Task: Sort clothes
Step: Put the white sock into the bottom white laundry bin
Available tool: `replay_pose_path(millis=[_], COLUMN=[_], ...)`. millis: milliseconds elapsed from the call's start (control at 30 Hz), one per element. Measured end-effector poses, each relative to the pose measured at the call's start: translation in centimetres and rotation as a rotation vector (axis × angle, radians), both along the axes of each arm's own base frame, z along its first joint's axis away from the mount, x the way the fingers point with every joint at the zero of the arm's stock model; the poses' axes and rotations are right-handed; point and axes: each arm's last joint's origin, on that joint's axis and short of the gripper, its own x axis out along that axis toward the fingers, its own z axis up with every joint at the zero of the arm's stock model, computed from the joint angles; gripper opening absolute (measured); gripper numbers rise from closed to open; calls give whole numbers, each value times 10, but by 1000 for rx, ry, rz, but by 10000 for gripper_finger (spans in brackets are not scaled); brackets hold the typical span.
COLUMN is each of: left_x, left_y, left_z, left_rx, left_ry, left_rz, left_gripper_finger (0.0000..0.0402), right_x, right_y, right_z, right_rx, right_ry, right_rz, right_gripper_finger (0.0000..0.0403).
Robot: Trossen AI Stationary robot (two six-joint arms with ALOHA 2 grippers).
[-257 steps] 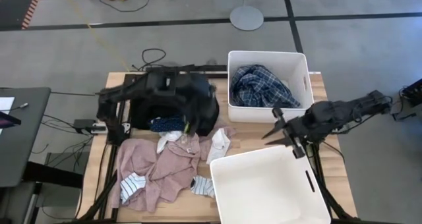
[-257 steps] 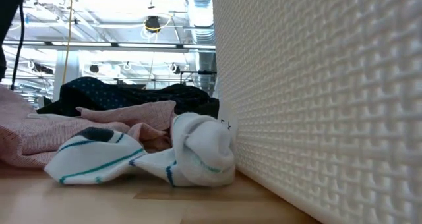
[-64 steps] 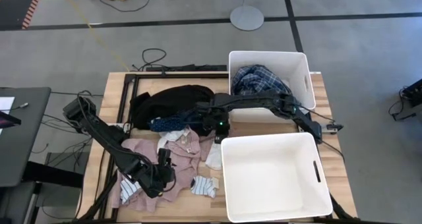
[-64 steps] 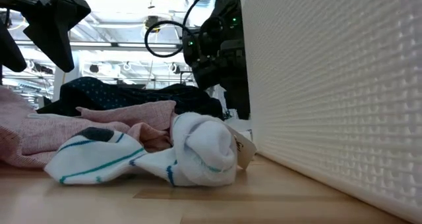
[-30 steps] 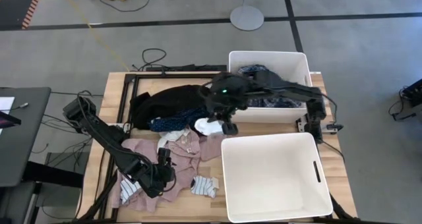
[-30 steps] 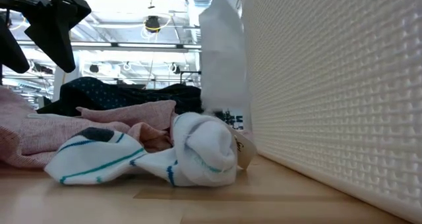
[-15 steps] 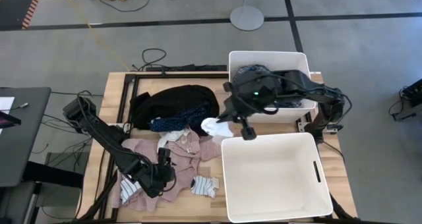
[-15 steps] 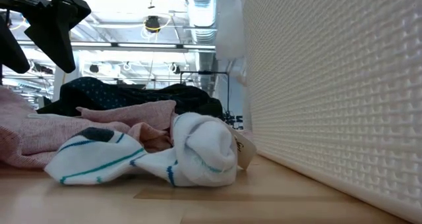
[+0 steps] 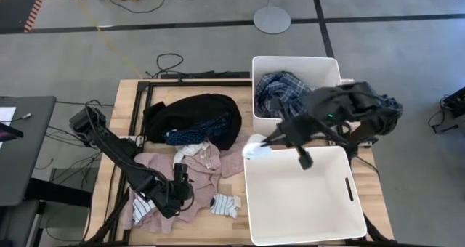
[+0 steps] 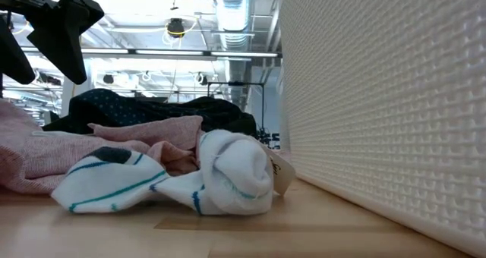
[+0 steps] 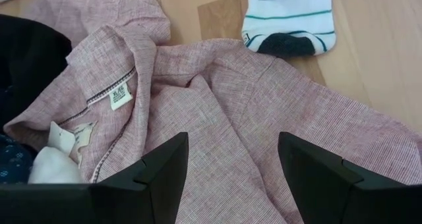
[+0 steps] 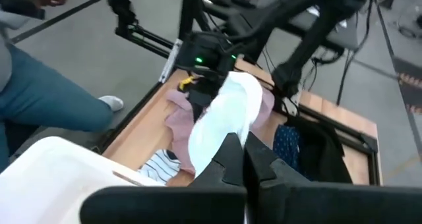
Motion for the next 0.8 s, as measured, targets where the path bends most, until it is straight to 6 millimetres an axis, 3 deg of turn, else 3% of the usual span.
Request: replay_pose_path(millis=[500,800], left_x=[6,6], left_y=[7,7], left_z=[0,0], left_rx=[0,-3], left_ry=[0,-4], left_rz=[33,32], left_gripper_finger=[228,228], right_x=[-47,-54], right_y=[38,47], right_z=[16,9], right_rx=[-37,-21], right_ry=[-88,-5], right_rz=[223,251], right_gripper_finger=[0,0])
